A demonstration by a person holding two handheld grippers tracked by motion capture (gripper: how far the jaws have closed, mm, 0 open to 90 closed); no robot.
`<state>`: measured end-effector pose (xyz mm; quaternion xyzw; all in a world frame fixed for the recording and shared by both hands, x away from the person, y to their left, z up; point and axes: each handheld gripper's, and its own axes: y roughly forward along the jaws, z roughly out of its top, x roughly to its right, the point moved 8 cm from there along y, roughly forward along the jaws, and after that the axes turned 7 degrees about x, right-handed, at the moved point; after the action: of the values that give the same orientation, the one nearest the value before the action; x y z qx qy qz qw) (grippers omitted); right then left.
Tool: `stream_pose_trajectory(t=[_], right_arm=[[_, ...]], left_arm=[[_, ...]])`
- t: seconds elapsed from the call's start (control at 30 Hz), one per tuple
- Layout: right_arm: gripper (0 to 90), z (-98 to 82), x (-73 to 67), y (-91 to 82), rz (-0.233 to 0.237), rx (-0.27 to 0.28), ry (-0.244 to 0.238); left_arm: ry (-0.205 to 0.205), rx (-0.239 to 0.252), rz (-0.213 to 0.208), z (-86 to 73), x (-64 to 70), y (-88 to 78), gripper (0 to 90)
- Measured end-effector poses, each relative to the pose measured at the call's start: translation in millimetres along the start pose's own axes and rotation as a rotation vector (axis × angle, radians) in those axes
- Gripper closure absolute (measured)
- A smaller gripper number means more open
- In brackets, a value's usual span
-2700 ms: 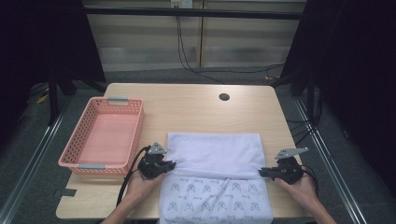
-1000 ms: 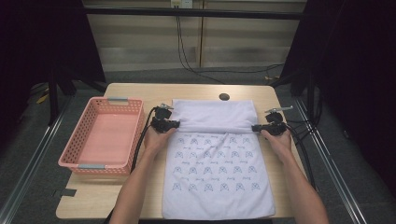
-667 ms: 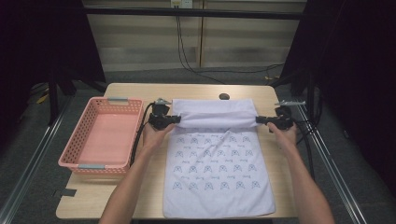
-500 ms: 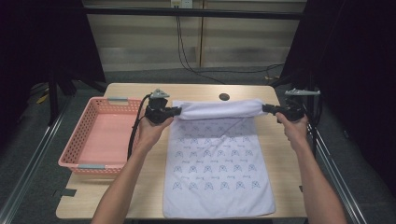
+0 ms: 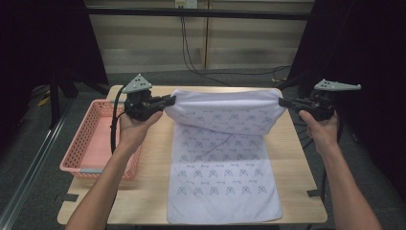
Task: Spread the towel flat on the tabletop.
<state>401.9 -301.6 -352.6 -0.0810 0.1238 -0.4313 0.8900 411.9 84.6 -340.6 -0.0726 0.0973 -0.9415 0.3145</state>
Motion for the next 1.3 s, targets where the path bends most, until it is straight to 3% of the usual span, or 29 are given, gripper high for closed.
stream_pose_trajectory(t=[0.13, 0.17, 0.2, 0.27, 0.33, 0.57, 0.63, 0.7, 0.87, 1.03, 1.2, 1.3], right_arm=[[85.5, -10.1, -16.5, -23.2, 0.022, 0.015, -0.009], [85.5, -15.3, -20.2, -27.2, 0.019, 0.014, -0.013], [85.5, -23.9, -25.5, -32.3, 0.024, 0.012, -0.010], [85.4, -44.9, -35.4, -41.6, 0.043, -0.003, -0.004], [85.4, -65.4, -42.7, -48.4, 0.056, -0.033, 0.009], [84.8, -147.5, -69.4, -65.2, 0.100, -0.201, 0.054], [84.7, -162.9, -75.8, -68.0, 0.112, -0.232, 0.070], [83.6, -178.8, -81.9, -70.2, 0.113, -0.286, 0.054], [81.8, -193.7, -89.5, -75.3, 0.113, -0.331, 0.036], [78.5, -208.4, -94.3, -77.5, 0.114, -0.377, 0.016], [73.5, -216.4, -101.3, -81.6, 0.139, -0.408, 0.025], [66.5, -212.3, -102.9, -83.3, 0.139, -0.384, 0.033]], left_arm=[[-0.011, 0.012, -0.048, -18.8, 23.9, -16.9, 86.7], [-0.037, 0.025, -0.079, -26.8, 31.0, -21.6, 86.7], [-0.049, 0.017, -0.079, -34.5, 35.3, -24.6, 86.7], [-0.024, -0.022, -0.082, -60.1, 47.0, -31.0, 86.7], [-0.061, -0.057, -0.108, -88.3, 58.0, -36.4, 86.6], [-0.087, -0.208, -0.149, -158.1, 80.1, -50.9, 85.6], [-0.089, -0.237, -0.155, -169.5, 80.8, -53.2, 84.9], [-0.119, -0.249, -0.162, -177.9, 82.2, -54.3, 84.9], [-0.093, -0.310, -0.191, -196.4, 92.6, -60.1, 83.6], [-0.087, -0.417, -0.211, -217.1, 97.0, -55.1, 82.0], [-0.084, -0.441, -0.260, -225.3, 105.8, -61.8, 71.4], [-0.100, -0.429, -0.252, -223.6, 104.1, -61.0, 61.8]])
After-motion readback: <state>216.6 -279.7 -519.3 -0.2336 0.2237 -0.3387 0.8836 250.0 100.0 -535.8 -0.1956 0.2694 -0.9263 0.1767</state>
